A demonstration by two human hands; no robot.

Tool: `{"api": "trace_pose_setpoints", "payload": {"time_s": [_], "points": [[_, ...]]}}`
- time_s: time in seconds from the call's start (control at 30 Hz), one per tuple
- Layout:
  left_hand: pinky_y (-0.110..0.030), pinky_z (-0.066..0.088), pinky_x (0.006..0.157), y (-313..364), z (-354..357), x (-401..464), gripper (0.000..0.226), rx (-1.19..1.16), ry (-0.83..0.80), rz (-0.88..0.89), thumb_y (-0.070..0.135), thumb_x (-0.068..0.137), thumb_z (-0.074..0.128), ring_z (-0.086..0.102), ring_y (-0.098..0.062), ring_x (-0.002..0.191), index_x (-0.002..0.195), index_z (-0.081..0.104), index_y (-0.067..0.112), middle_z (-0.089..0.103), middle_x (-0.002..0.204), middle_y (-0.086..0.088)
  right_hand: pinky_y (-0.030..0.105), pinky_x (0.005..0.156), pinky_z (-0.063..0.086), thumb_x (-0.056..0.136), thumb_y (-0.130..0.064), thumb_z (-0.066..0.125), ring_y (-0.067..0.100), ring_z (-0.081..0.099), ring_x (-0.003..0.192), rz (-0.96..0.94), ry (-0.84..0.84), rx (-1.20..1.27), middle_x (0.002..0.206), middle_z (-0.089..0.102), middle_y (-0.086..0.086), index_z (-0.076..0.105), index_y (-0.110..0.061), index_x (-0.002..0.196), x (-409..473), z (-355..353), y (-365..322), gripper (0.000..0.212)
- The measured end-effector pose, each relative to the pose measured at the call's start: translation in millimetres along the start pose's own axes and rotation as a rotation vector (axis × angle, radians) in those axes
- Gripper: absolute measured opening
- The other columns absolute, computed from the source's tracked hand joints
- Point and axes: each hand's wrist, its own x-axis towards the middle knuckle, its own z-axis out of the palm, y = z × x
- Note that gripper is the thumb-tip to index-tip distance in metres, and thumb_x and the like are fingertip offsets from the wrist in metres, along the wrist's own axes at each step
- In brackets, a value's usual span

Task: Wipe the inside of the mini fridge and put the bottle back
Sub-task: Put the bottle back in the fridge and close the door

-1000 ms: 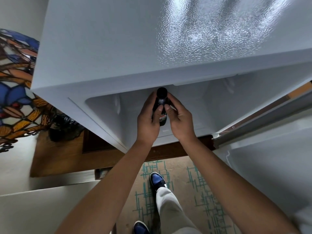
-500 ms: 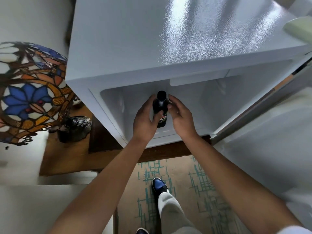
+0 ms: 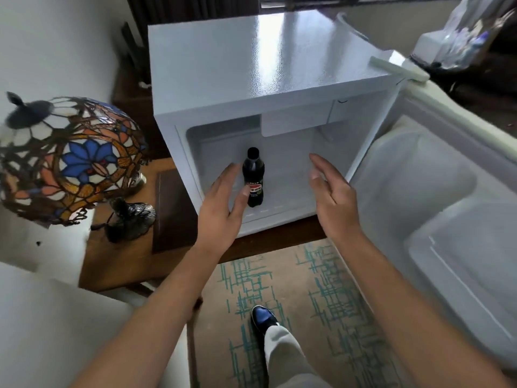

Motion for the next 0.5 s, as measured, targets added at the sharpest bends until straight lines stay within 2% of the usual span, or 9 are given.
{"api": "trace_pose_setpoints", "payload": {"time_s": [0.07,0.13,0.23,0.3,0.4,0.5], "points": [[-0.029,0.030,0.122,14,-12,-16,0.055,0.005,0.009,0.027,0.045,0.106,0.047,0.033,-0.008,0.151,0.157,0.040,0.026,0.041,0.163,0.005,0.032,0.121,0.038,0.108,-0.034,0.046,0.004,0.047,0.141,-0.067,0.024,-0.080,0.152,0.053,-0.009,0.052,-0.025,0.148,-24,-18,-14,0.041],[-0.027,0.026,0.122,28,-22,-30,0.057,0.007,0.006,0.031,0.049,0.105,0.044,0.027,-0.002,0.150,0.157,0.038,0.029,0.040,0.164,0.006,0.038,0.122,0.037,0.107,-0.038,0.045,0.005,0.042,0.147,-0.130,0.023,-0.127,0.158,0.048,-0.007,0.049,-0.028,0.151,-50,-34,-29,0.045],[-0.037,0.028,0.124,51,-33,-51,0.053,0.014,0.010,0.110,0.048,0.108,0.044,0.028,-0.007,0.152,0.158,0.036,0.031,0.039,0.164,0.005,0.031,0.122,0.035,0.105,-0.045,0.041,0.002,0.036,0.150,-0.193,0.026,-0.202,0.163,0.040,-0.010,0.044,-0.030,0.154,-89,-61,-54,0.051],[-0.042,0.025,0.127,72,-36,-63,0.054,0.019,0.010,0.172,0.045,0.107,0.045,0.024,-0.013,0.157,0.158,0.035,0.030,0.034,0.167,0.006,0.030,0.121,0.035,0.106,-0.046,0.039,0.007,0.034,0.152,-0.240,0.060,-0.302,0.165,0.038,-0.007,0.042,-0.027,0.156,-114,-81,-71,0.053],[-0.040,0.017,0.126,108,-35,-78,0.056,0.033,0.001,0.233,0.043,0.106,0.048,0.013,-0.014,0.160,0.159,0.035,0.029,0.026,0.169,0.008,0.036,0.121,0.035,0.106,-0.044,0.042,0.020,0.033,0.154,-0.319,0.175,-0.459,0.164,0.039,0.001,0.046,-0.021,0.153,-143,-113,-88,0.053],[-0.037,0.015,0.125,141,-27,-87,0.056,0.029,0.004,0.308,0.045,0.105,0.047,0.012,-0.015,0.160,0.158,0.037,0.029,0.026,0.170,0.008,0.038,0.123,0.035,0.106,-0.038,0.046,0.024,0.032,0.155,-0.356,0.294,-0.549,0.163,0.041,0.005,0.050,-0.018,0.151,-167,-150,-94,0.050]]}}
